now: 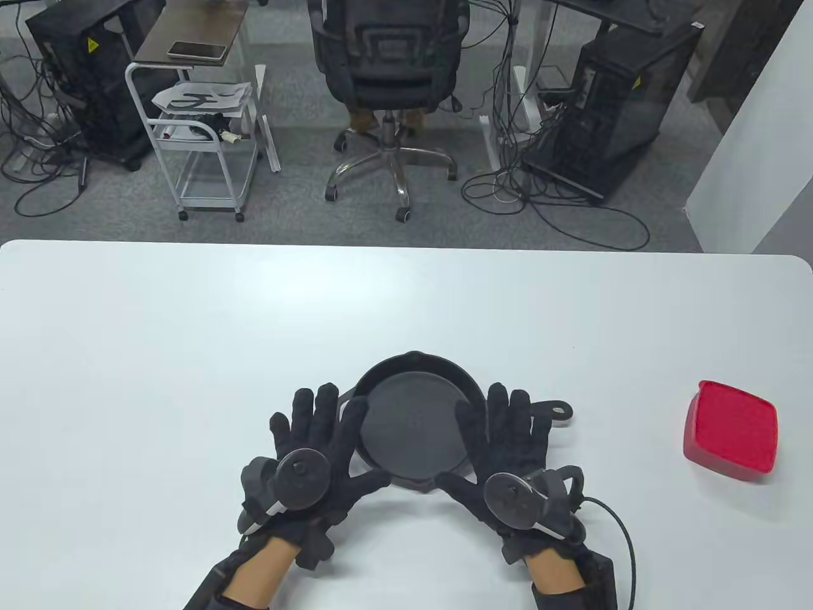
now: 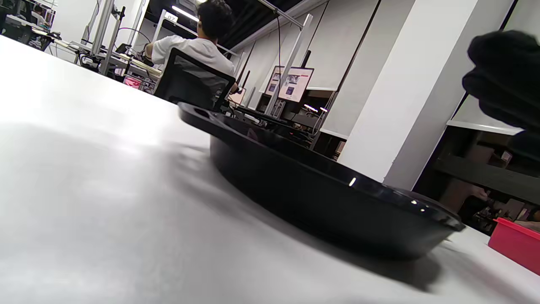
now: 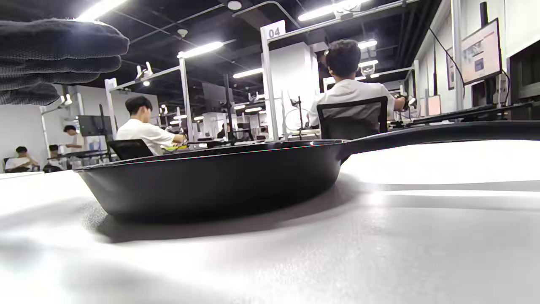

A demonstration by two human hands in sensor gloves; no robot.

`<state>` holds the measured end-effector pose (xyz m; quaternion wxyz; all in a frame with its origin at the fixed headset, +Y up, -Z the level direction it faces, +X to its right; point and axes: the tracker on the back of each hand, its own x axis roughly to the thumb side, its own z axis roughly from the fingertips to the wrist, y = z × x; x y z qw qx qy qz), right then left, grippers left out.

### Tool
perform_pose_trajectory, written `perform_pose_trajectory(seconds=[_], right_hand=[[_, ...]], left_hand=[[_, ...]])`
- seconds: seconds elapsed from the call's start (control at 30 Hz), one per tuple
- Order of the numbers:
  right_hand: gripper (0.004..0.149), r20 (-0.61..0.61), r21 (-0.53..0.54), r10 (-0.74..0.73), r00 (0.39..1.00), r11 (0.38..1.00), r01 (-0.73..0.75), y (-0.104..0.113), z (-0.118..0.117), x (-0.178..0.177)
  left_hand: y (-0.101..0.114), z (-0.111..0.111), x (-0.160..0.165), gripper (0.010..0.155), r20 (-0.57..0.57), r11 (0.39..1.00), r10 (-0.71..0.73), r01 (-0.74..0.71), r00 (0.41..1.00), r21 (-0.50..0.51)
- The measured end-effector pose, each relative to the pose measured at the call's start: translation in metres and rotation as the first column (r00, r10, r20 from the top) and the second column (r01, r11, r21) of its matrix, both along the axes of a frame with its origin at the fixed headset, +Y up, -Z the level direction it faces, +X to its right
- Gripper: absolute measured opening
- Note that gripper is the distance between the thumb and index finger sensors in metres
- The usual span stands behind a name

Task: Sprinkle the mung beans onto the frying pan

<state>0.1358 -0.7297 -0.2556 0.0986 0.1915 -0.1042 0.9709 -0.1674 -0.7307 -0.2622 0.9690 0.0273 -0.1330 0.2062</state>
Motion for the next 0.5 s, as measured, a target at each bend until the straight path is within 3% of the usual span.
perform_pose_trajectory(seconds=[0.5], right_hand=[[0.090, 0.008, -0.024, 0.007, 1.000, 1.000, -0.006, 0.0008, -0.0005, 0.0011]], left_hand=[[-0.0003, 0.0000, 0.0004, 0.103, -0.005, 1.000, 0.008, -0.008, 1.000, -0.011]])
